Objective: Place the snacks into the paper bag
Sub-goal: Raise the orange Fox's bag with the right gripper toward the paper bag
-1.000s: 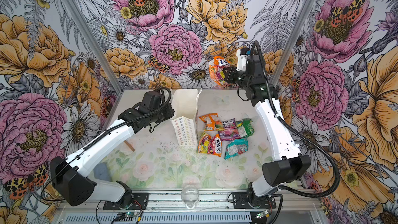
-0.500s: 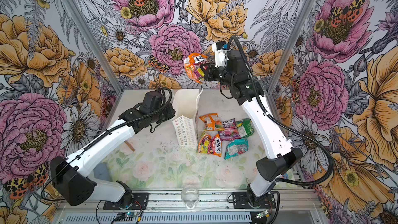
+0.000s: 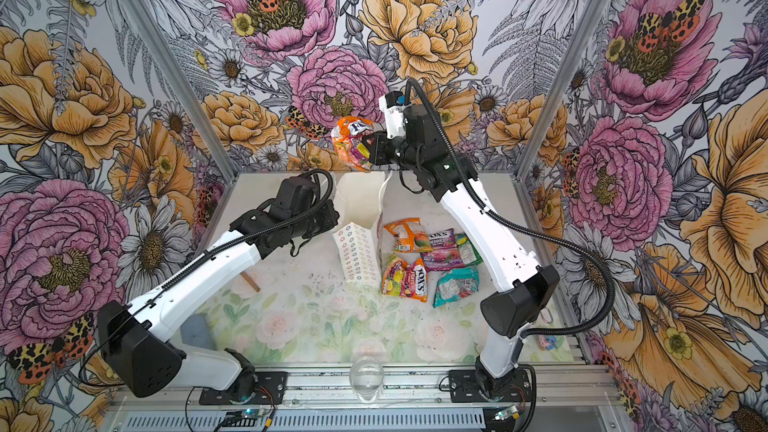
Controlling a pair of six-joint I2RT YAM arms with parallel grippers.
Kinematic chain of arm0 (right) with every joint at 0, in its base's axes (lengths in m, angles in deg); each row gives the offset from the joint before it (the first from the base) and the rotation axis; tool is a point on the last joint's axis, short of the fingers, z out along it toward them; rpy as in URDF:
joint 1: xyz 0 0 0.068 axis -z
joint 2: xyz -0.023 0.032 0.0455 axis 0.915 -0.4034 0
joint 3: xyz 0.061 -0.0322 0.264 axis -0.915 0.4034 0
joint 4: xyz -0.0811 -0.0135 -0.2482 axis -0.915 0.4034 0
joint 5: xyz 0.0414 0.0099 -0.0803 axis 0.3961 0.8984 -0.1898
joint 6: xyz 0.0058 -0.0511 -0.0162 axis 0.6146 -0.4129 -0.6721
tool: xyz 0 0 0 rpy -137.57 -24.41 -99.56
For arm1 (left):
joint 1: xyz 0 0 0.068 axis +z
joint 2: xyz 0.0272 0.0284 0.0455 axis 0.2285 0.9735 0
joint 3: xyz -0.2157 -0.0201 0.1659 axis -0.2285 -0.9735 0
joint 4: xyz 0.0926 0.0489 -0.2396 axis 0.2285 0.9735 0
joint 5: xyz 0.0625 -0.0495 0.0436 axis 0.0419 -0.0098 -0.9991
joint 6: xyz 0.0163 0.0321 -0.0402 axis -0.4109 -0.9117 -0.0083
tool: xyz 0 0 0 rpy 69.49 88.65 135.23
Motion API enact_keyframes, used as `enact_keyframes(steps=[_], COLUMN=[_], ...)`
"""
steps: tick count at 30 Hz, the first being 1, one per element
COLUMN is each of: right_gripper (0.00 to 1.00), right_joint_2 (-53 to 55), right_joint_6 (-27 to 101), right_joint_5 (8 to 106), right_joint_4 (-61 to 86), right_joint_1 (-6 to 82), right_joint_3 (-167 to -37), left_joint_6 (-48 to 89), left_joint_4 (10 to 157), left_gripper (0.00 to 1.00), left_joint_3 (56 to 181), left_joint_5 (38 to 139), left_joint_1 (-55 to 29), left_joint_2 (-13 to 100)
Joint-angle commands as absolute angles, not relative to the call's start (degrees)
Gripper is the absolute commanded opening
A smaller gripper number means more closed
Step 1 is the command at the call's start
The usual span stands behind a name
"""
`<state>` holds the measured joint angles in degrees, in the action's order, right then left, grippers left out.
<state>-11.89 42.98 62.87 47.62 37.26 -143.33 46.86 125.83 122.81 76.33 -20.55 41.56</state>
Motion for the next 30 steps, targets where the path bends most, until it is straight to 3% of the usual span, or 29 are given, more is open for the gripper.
enact_keyframes(steps=[1,15,30], right_gripper=[0.0,0.0,0.0], right_joint_2=[-10.61,-7.78,-8.51], right_joint_6=[42.46,42.99,40.78], right_joint_5=[61.08,60.95,59.71], right_joint_4=[45.99,46.07,51.25], right_joint_1=[36.94,36.76,36.08], right_joint_3=[-141.33,-133.1,-135.06], left_joint_6=[47.36,47.72,47.2], left_joint_4=[125.54,125.6,125.56], left_gripper=[0.0,0.0,0.0], left_joint_3=[123.14,124.02,125.22], left_joint_5=[74.73,74.74,74.96], left_joint_1=[-20.99,-21.03,-21.07], left_joint_2=[41.22,41.58,42.32])
